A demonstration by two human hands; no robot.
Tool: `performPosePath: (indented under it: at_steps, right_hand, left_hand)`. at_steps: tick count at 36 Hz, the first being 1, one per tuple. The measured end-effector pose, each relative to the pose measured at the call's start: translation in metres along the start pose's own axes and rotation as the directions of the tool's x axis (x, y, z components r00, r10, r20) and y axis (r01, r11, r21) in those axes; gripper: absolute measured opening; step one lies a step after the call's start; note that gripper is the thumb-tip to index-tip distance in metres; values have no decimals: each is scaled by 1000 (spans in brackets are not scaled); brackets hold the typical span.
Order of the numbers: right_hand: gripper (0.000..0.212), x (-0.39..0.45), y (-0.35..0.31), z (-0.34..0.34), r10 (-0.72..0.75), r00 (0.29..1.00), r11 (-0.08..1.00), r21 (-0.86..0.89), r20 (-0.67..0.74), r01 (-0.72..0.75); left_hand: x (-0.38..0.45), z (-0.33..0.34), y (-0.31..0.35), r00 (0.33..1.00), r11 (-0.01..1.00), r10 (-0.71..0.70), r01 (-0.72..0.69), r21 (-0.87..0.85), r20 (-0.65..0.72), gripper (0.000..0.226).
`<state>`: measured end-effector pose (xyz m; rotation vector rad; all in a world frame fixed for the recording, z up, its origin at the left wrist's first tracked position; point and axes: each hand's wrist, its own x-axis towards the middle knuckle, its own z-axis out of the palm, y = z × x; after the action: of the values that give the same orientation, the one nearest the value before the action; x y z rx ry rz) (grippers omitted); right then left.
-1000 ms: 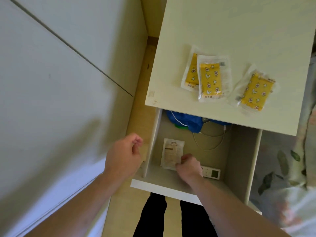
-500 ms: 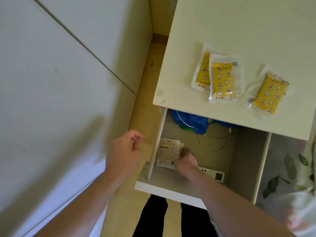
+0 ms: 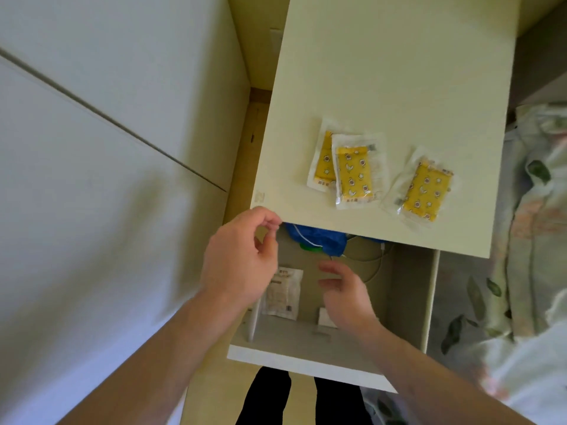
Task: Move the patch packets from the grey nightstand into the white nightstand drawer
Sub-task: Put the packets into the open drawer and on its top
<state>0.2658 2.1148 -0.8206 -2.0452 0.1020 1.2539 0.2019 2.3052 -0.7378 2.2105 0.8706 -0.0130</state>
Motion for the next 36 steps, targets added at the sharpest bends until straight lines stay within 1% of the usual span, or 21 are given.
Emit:
performPosePath:
  at_steps: [2,5,7,9,11,13,14,16,18,20,21,23,24,25,28,29,31,33,36]
  right_hand:
    - [43,-16,-20,-24,-83,993,994,65,-87,89]
    - [37,-37,-52,-63,-189,947,970,102,-260,222]
    - [29,-46,-73,-87,-245,892,951,83,-380,296]
    - [23,-43,-86,-111,-278,817,933,59,-506,354]
    - [27,-34,-95,-129,-265,759,930,50,-595,363]
    - [42,-18,-97,-143,-241,732,950,-2,-637,311]
    - [53,-11,-98,-148,-223,738,964,-31,-637,265]
    - [73,3,-98,-152,-173,772,982,-46,-612,183]
    - [89,14,-97,-152,-143,789,989,-68,-598,128]
    - [95,19,-96,-149,-145,784,989,-119,-604,91]
    - [96,21,-96,-149,-139,784,990,-116,-605,85]
    - [95,21,-100,-149,-96,799,995,-39,-593,91]
    - [94,20,-101,-150,-66,810,995,19,-582,95]
    - [93,20,-101,-150,-41,819,992,74,-572,102]
    - [89,17,-96,-153,-5,822,980,161,-570,118]
    - [86,16,-93,-152,-3,821,978,171,-571,123]
    - [80,14,-86,-152,1,827,970,203,-562,136]
    - [69,11,-79,-151,12,833,962,233,-554,141]
    - [42,9,-67,-150,16,840,955,256,-542,147]
  left_hand:
    - [14,3,27,1000,1000,17,-17,-7,11,18]
    - [40,17,60,999,999,31,-32,39,32,24]
    - [57,31,75,999,997,19,-22,75,44,37]
    - [72,46,84,999,994,-13,10,109,32,55]
    - [83,58,91,999,992,-45,44,115,2,69]
    - [89,67,96,997,992,-73,76,97,-30,77]
    - [90,70,98,995,992,-90,94,89,-43,80]
    - [91,77,100,990,989,-128,132,62,-60,80]
    - [92,81,101,982,984,-174,175,14,-70,74]
    - [91,83,101,976,978,-206,204,-31,-77,62]
    - [90,84,101,974,977,-211,208,-41,-77,54]
    - [87,85,99,977,979,-201,198,-38,-71,40]
    - [86,85,99,979,981,-192,190,-31,-66,37]
    - [84,85,100,981,983,-185,184,-18,-58,39]
    - [79,87,105,986,984,-163,165,68,-28,62]
    - [77,88,108,987,982,-159,160,98,-17,64]
    - [75,91,113,985,979,-172,170,114,7,59]
    - [75,93,116,977,974,-213,211,80,28,52]
    - [76,94,120,971,972,-231,228,54,57,47]
